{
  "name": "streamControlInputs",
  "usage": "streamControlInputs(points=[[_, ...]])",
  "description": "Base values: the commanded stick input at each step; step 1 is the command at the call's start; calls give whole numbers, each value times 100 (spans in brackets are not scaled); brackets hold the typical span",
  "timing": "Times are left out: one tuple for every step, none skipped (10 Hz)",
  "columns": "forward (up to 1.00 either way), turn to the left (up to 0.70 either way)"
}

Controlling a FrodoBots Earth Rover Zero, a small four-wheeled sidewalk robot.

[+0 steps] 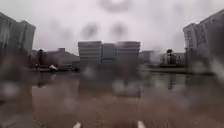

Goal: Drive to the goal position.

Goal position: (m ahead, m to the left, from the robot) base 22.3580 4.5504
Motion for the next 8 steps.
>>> streamControlInputs(points=[[70,0],[70,0],[70,0],[70,0],[70,0],[70,0],[70,0],[70,0]])
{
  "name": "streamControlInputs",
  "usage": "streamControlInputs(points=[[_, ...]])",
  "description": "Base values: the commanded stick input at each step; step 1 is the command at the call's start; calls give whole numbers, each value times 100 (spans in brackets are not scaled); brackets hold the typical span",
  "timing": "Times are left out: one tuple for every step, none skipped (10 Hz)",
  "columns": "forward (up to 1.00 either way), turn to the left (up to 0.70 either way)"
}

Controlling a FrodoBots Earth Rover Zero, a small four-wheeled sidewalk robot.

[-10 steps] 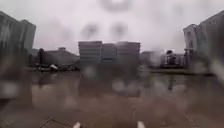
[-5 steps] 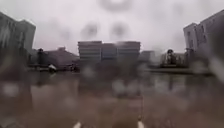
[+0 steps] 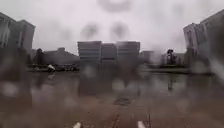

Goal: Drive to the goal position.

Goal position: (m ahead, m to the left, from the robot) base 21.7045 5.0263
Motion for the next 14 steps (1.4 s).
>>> streamControlInputs(points=[[70,0],[70,0],[70,0],[70,0],[70,0],[70,0],[70,0],[70,0],[70,0],[70,0],[70,0],[70,0],[70,0],[70,0]])
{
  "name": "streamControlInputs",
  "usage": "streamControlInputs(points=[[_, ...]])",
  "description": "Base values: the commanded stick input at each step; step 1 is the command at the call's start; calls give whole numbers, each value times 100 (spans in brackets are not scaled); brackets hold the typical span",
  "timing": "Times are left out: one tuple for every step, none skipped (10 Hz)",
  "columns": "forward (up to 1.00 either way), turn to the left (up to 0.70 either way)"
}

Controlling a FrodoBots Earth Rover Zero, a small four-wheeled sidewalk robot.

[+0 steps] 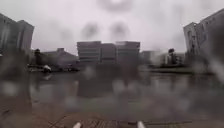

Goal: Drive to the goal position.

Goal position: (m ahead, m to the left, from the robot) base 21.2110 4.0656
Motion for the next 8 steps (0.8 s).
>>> streamControlInputs(points=[[70,0],[70,0],[70,0],[70,0],[70,0],[70,0],[70,0],[70,0]])
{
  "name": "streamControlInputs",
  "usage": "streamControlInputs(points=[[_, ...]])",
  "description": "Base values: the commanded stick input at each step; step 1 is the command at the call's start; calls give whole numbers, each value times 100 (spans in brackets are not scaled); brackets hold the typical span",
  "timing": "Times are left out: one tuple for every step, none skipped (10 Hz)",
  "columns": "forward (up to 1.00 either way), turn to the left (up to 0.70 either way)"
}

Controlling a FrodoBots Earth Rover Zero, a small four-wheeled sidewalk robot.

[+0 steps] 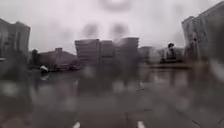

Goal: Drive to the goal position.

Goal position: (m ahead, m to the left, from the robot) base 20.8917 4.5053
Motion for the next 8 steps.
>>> streamControlInputs(points=[[70,0],[70,0],[70,0],[70,0],[70,0],[70,0],[70,0],[70,0]])
